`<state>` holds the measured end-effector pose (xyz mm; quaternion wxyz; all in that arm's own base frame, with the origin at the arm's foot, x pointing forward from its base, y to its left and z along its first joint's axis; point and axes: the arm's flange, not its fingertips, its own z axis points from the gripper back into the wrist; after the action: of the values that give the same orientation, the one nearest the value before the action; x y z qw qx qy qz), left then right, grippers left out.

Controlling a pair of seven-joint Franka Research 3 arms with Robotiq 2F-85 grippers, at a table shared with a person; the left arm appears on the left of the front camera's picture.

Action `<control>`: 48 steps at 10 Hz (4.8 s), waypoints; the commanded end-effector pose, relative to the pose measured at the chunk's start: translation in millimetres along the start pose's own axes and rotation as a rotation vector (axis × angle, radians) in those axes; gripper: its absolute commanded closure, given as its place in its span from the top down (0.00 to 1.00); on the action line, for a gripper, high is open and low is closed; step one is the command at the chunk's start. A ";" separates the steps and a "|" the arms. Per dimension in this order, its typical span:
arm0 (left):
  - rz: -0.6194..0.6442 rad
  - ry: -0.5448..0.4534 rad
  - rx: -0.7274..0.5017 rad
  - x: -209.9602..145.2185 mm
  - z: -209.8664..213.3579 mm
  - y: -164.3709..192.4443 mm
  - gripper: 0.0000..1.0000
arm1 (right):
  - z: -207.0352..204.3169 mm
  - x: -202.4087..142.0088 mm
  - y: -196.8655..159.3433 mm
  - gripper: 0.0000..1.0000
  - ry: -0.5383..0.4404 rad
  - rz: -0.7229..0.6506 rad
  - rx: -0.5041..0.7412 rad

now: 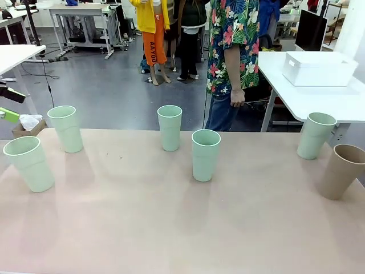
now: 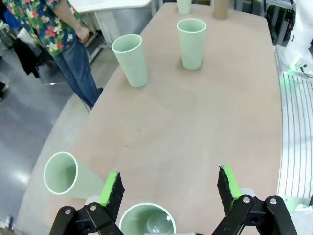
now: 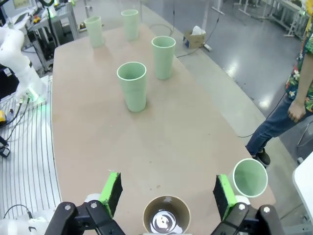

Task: Stack the cups and store them in the basket.
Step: Pick up two Reusable plastic cups , one in each hand.

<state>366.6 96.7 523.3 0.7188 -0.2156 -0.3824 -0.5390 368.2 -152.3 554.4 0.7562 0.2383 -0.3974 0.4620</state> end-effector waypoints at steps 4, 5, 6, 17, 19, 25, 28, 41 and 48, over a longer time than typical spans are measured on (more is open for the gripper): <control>-0.066 -0.127 -0.001 -21.3 -1.8 -1.1 1.00 | -2.6 -1.5 1.3 1.00 -0.086 0.045 0.019; -0.067 -0.159 0.007 -27.9 -1.0 -3.2 1.00 | -3.5 -0.7 0.8 1.00 -0.097 0.048 0.019; -0.073 -0.175 0.007 -33.2 -1.5 -5.0 1.00 | -4.7 -0.4 0.5 1.00 -0.104 0.047 0.020; -0.058 -0.140 0.012 -33.9 0.6 -4.0 1.00 | -5.1 1.8 1.0 1.00 -0.086 0.017 0.025; -0.058 -0.140 0.012 -33.9 0.6 -4.0 1.00 | -5.1 1.8 1.0 1.00 -0.086 0.017 0.025; -0.058 -0.140 0.012 -33.9 0.6 -4.0 1.00 | -5.1 1.8 1.0 1.00 -0.086 0.017 0.025; -0.058 -0.140 0.012 -33.9 0.6 -4.0 1.00 | -5.1 1.8 1.0 1.00 -0.086 0.017 0.025; -0.058 -0.140 0.012 -33.9 0.6 -4.0 1.00 | -5.1 1.8 1.0 1.00 -0.086 0.017 0.025; -0.058 -0.140 0.012 -33.9 0.6 -4.0 1.00 | -5.1 1.8 1.0 1.00 -0.086 0.017 0.025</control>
<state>358.1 116.8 495.5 0.6801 -0.2333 -0.4342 -0.5428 368.0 -148.2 551.2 0.7377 0.2643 -0.4173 0.4602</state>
